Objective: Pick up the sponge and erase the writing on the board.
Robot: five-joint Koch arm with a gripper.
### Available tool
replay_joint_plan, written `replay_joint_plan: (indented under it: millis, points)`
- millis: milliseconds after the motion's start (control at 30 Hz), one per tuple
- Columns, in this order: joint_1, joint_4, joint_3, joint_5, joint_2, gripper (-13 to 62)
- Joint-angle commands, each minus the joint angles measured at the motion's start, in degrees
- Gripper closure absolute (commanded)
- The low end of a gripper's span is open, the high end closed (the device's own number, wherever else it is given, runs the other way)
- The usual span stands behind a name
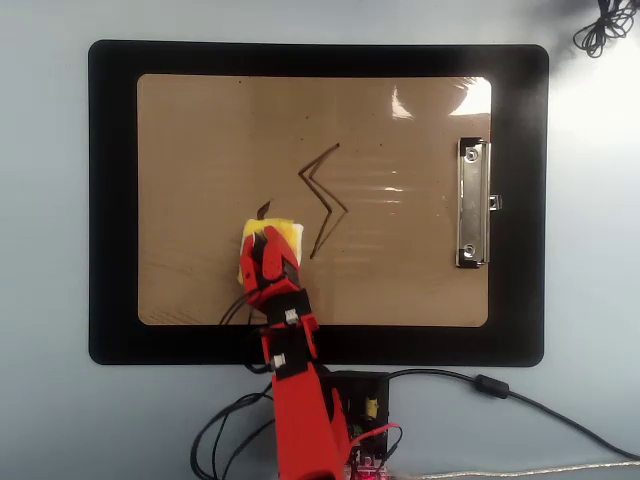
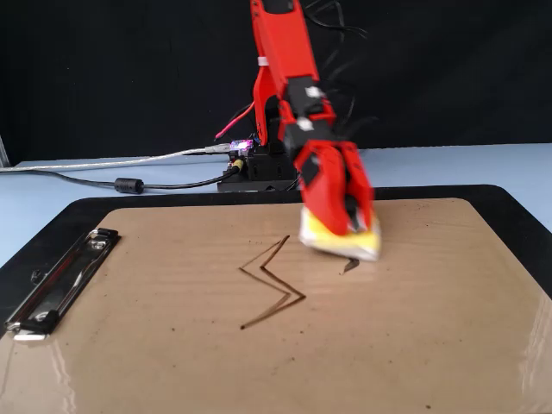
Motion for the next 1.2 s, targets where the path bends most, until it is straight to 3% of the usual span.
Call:
replay_joint_plan:
  millis: [0,133,333,433,533,633,733,833,900,1000,1167]
  points:
    - [0.3,-0.2,5.0,1.1,12.9,57.4]
    - [1.9,-2.2,1.6,0.7,5.9,57.4]
    - [7.1,-19.5,-24.3,0.9,-30.1,57.4]
    - [6.9,-19.1,-16.8,0.8,-22.4,57.4]
    - [5.8,-14.1,2.6,0.6,0.4,57.4]
    - [4.0,-4.2,8.3,0.4,14.6,57.4]
    - [3.3,-2.3,2.6,0.3,7.2,57.4]
    - [3.0,-3.6,-11.5,0.3,-11.9,57.4]
    - [2.7,-4.8,-16.8,0.2,-18.0,57.4]
    - [2.2,-4.7,-10.0,-0.3,-13.4,57.4]
    - [0.0,-4.4,12.0,-2.5,11.5,57.4]
